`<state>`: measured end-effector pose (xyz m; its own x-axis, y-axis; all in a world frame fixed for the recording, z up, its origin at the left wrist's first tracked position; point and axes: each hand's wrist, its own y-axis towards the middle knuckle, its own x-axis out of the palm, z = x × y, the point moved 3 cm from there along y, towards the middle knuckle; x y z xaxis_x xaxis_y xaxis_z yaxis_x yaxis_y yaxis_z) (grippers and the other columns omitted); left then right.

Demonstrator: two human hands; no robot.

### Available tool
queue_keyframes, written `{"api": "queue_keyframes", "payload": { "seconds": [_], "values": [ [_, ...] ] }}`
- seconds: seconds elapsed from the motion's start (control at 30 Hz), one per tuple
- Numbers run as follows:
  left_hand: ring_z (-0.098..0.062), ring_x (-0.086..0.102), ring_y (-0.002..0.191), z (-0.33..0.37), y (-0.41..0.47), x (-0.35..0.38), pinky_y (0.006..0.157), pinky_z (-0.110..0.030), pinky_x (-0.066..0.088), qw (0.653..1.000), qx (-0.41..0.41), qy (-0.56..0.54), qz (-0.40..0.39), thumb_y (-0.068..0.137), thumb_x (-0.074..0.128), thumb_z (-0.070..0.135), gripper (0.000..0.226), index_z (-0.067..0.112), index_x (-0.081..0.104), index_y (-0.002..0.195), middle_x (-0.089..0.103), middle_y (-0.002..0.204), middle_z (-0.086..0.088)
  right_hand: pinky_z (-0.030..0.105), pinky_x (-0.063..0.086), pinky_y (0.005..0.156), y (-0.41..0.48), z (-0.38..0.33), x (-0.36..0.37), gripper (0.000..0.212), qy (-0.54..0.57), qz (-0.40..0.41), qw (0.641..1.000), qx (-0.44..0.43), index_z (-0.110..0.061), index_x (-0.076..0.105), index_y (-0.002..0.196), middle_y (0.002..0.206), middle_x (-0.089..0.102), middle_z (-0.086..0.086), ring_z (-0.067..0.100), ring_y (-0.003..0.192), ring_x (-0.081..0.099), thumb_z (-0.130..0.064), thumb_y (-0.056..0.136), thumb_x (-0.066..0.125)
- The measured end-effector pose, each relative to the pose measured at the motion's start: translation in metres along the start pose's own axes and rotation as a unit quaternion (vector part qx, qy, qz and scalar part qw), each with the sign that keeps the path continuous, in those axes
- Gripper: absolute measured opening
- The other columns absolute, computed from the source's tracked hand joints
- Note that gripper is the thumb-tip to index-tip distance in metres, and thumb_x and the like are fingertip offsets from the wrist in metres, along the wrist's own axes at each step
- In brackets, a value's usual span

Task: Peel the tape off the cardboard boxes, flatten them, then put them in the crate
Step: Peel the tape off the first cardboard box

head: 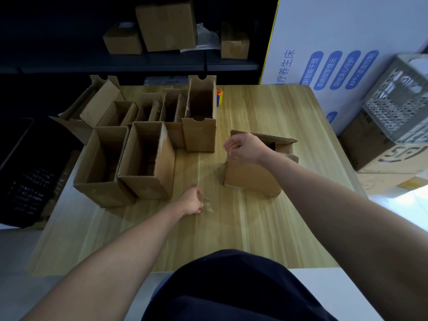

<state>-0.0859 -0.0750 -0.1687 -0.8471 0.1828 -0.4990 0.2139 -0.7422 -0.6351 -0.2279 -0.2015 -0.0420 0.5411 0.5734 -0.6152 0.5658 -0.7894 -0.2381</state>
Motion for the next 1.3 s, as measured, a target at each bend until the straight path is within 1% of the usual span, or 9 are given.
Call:
{"api": "queue_keyframes", "payload": {
  "seconds": [0.1,0.23,0.33,0.6,0.77,0.93,1.07,1.23,1.3],
  "values": [
    [-0.028,0.054,0.116,-0.003,0.005,0.0,0.086,-0.028,0.052,1.0,0.0,-0.012,-0.003,0.092,0.05,-0.005,0.046,0.005,0.039,0.136,0.042,0.137,-0.016,0.017,0.046,0.078,0.001,0.0,0.0,0.032,-0.001,-0.001,1.0,0.001,-0.011,0.066,0.107,0.102,0.067,0.002,0.011,0.094,0.062,0.003,0.085,0.047],
    [-0.03,0.051,0.12,-0.004,0.008,0.0,0.1,-0.039,0.045,0.998,0.009,0.061,0.014,0.095,0.05,0.004,0.04,-0.001,0.044,0.133,0.049,0.134,-0.018,0.02,0.047,0.083,0.0,0.0,0.0,0.03,0.014,0.011,1.0,-0.01,-0.012,0.066,0.104,0.099,0.067,0.0,0.009,0.092,0.061,0.003,0.086,0.047],
    [-0.03,0.051,0.119,-0.002,0.009,0.002,0.101,-0.036,0.043,0.996,0.022,0.089,0.021,0.097,0.048,0.009,0.035,-0.001,0.05,0.13,0.053,0.131,-0.018,0.019,0.046,0.086,-0.003,-0.001,-0.001,0.031,0.017,0.025,0.999,-0.028,-0.011,0.067,0.105,0.097,0.066,-0.002,0.009,0.093,0.061,0.003,0.086,0.047],
    [-0.018,0.054,0.097,-0.004,0.011,-0.005,0.077,-0.018,0.044,0.993,0.053,0.007,0.104,0.083,0.064,-0.006,0.044,0.005,0.053,0.124,0.054,0.109,-0.007,0.006,0.042,0.082,-0.006,-0.003,-0.001,0.034,-0.004,0.053,0.997,-0.057,-0.009,0.067,0.108,0.099,0.066,-0.001,0.004,0.093,0.06,0.003,0.085,0.045],
    [-0.021,0.05,0.102,0.003,0.007,-0.007,0.075,-0.011,0.042,0.984,0.078,0.017,0.158,0.08,0.07,0.0,0.051,0.01,0.046,0.124,0.036,0.131,-0.01,0.008,0.042,0.081,-0.01,-0.003,-0.004,0.031,-0.007,0.098,0.993,-0.069,-0.012,0.068,0.106,0.099,0.066,-0.002,0.004,0.094,0.06,0.001,0.087,0.047],
    [-0.02,0.054,0.104,0.005,0.012,-0.004,0.093,-0.022,0.042,0.991,0.076,0.018,0.113,0.093,0.052,-0.001,0.031,0.0,0.053,0.124,0.057,0.117,-0.014,0.004,0.039,0.075,-0.014,-0.007,-0.006,0.027,-0.02,0.127,0.988,-0.086,-0.011,0.069,0.105,0.098,0.065,-0.004,0.005,0.094,0.058,-0.003,0.09,0.048],
    [-0.026,0.05,0.121,0.003,0.017,-0.003,0.097,-0.025,0.038,0.994,0.054,0.055,0.071,0.098,0.043,0.004,0.032,0.002,0.052,0.129,0.053,0.131,-0.014,-0.001,0.037,0.071,-0.016,-0.008,-0.006,0.025,-0.018,0.125,0.988,-0.088,-0.01,0.069,0.103,0.101,0.068,0.001,0.007,0.094,0.06,-0.004,0.091,0.048],
    [-0.029,0.044,0.127,-0.002,0.023,-0.005,0.105,-0.033,0.033,0.997,0.015,0.064,0.044,0.098,0.045,0.013,0.036,0.004,0.05,0.132,0.048,0.138,-0.015,0.009,0.04,0.078,-0.017,-0.008,-0.005,0.025,-0.022,0.115,0.99,-0.077,-0.01,0.07,0.103,0.1,0.068,0.002,0.011,0.098,0.062,-0.003,0.091,0.048],
    [-0.029,0.044,0.127,-0.006,0.024,-0.007,0.105,-0.033,0.034,0.998,0.012,0.054,0.036,0.098,0.045,0.011,0.036,0.004,0.049,0.132,0.049,0.137,-0.015,0.003,0.039,0.075,-0.017,-0.008,-0.006,0.026,-0.023,0.116,0.99,-0.074,-0.01,0.07,0.103,0.097,0.066,-0.001,0.01,0.097,0.061,-0.002,0.091,0.048]
  ]
}}
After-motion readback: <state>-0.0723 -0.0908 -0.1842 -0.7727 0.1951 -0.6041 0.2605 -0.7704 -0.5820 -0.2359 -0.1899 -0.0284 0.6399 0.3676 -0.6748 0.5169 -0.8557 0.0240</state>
